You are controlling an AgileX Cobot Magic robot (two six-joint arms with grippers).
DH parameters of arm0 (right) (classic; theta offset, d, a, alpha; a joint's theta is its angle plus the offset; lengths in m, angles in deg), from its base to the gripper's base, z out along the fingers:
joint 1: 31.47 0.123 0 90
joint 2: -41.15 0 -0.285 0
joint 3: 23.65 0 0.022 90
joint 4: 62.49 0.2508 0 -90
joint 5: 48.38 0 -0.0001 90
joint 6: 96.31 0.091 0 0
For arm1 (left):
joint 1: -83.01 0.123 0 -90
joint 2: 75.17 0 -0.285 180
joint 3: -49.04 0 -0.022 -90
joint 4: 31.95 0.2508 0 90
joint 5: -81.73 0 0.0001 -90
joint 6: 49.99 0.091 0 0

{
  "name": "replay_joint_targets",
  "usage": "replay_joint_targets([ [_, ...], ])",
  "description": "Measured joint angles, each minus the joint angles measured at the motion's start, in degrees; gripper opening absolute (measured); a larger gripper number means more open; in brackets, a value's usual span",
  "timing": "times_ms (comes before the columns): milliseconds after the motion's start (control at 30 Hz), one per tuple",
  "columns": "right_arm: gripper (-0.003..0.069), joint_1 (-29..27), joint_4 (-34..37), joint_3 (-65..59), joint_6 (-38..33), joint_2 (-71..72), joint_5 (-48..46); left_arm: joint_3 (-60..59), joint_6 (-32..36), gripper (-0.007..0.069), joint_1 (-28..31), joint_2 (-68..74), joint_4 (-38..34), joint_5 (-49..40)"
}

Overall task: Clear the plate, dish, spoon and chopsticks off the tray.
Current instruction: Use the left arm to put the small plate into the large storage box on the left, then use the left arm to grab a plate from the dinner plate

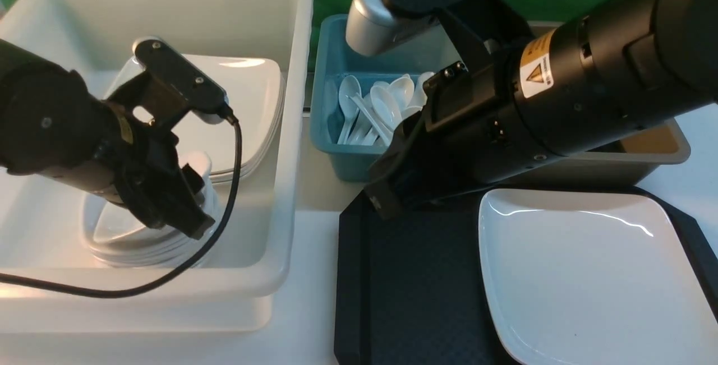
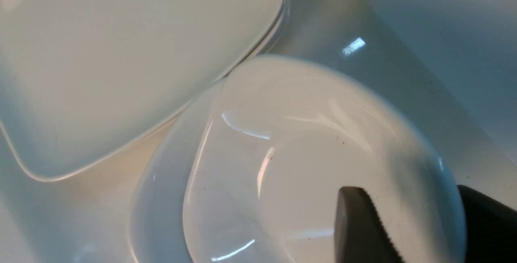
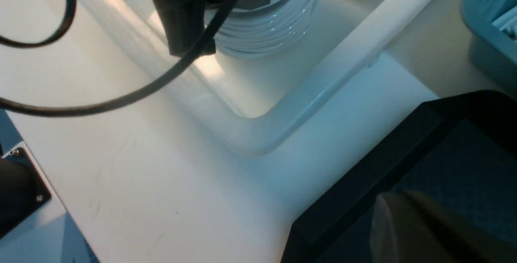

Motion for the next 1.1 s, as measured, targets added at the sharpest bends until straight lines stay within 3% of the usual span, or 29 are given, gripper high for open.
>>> replay_joint_targets([
  [100, 0.0034, 0.0, -0.48, 0.0, -0.19, 2.32, -0.25, 1.21, 0.0, 0.0463, 0.0, -0.84, -0.19, -1.33],
  [200, 0.0033, 0.0, -2.44, 0.0, -0.25, 5.33, -1.39, 3.59, -1.03, 0.0549, 0.0, -2.2, -1.42, -2.72],
  [367, 0.0033, -3.54, -9.01, 0.0, 0.25, 11.61, -8.26, 10.31, -1.56, 0.0583, 0.0, -5.56, -11.63, -2.74],
  [467, 0.0033, -7.73, -14.5, 0.0, 1.83, 14.58, -14.01, 13.38, 0.86, 0.0519, 0.0, -6.64, -24.73, -2.55],
  [567, 0.0033, -12.74, -18.76, 0.0, 2.71, 17.67, -20.21, 15.09, 2.23, 0.0386, -0.42, -6.48, -36.14, -2.55],
  [633, 0.0033, -17.76, -20.62, -1.06, 2.86, 21.28, -23.78, 15.61, 1.88, 0.0163, -2.67, -5.07, -43.12, -1.99],
  [700, 0.0033, -20.33, -20.84, -2.43, 2.85, 24.3, -23.83, 15.72, 2.8, 0.0067, -5.95, -3.18, -44.93, -0.76],
  [800, 0.0033, -24.29, -20.94, -6.82, 3.46, 29.77, -23.83, 16.31, 2.59, 0.0013, -14.14, 2.61, -45.75, 0.96],
  [933, 0.0027, -25.78, -21.05, -11.64, 4.48, 33.93, -23.83, 18.78, 1.75, 0.0002, -20.45, 10.77, -45.73, 0.91],
  [1100, 0.0025, -25.78, -21.09, -16.18, 4.72, 37.18, -23.83, 26.05, -3.61, 0.0011, -25.89, 21.7, -39.4, 0.45],
])
